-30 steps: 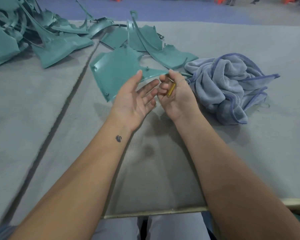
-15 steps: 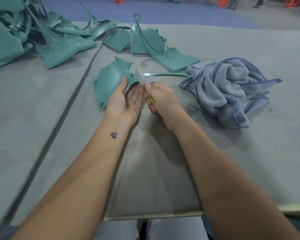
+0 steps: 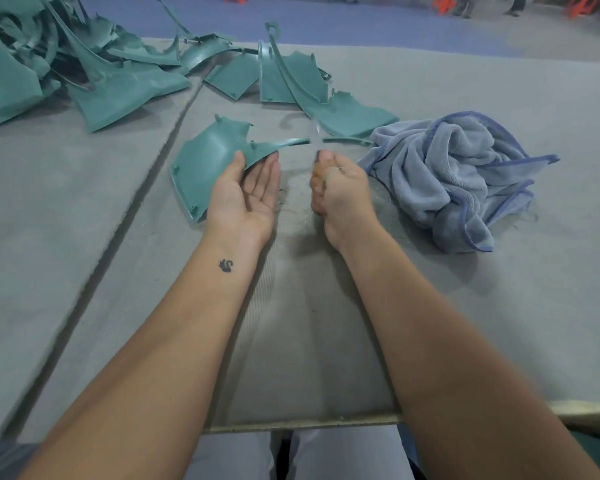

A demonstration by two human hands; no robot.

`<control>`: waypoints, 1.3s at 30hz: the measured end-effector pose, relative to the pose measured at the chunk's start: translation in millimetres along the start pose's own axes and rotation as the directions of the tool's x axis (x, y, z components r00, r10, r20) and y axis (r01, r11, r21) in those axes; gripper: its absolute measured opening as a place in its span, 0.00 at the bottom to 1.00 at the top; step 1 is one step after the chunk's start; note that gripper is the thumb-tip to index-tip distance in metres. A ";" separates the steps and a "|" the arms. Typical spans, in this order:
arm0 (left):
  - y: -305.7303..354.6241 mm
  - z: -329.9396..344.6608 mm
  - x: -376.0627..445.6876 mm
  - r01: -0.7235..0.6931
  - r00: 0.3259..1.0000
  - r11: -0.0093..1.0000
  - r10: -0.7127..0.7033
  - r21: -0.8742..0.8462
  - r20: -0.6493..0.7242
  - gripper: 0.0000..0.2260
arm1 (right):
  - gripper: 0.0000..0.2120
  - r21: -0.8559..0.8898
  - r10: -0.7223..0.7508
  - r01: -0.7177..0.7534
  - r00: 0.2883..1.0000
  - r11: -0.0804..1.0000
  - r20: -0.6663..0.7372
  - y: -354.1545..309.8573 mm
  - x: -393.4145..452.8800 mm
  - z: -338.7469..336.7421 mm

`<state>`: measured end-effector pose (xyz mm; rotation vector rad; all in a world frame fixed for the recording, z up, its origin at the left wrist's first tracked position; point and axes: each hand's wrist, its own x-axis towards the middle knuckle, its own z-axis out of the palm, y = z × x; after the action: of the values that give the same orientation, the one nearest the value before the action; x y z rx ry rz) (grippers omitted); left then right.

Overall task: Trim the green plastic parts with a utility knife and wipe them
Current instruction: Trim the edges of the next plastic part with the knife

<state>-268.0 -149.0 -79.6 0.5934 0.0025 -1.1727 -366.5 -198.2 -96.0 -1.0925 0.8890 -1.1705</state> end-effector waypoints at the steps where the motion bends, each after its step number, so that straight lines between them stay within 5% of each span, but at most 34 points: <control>1: 3.5 -1.2 -0.4 -0.010 1.000 1.000 0.010 -0.027 -0.008 0.07 | 0.18 0.084 0.035 -0.033 0.999 0.996 -0.020 -3.2 1.0 -1.9; 5: 14.3 -5.1 -0.4 -0.031 1.000 0.997 0.031 -0.066 -0.002 0.07 | 0.16 0.161 0.058 -0.053 0.998 0.986 -0.025 -7.1 -0.9 -3.9; 12: 6.9 -5.1 4.8 -0.005 0.999 0.992 -0.002 0.127 0.051 0.09 | 0.16 -0.205 -0.113 0.186 0.939 0.961 0.324 4.6 -8.4 3.6; 39: -7.0 1.7 1.3 0.036 0.996 0.999 -0.033 -0.027 0.085 0.08 | 0.18 -0.220 -0.177 0.200 0.977 0.955 0.119 12.5 -2.7 4.1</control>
<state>-274.0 -152.7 -81.6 0.5197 -0.0424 -1.2287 -360.0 -194.3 -107.1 -1.4396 0.8733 -1.1779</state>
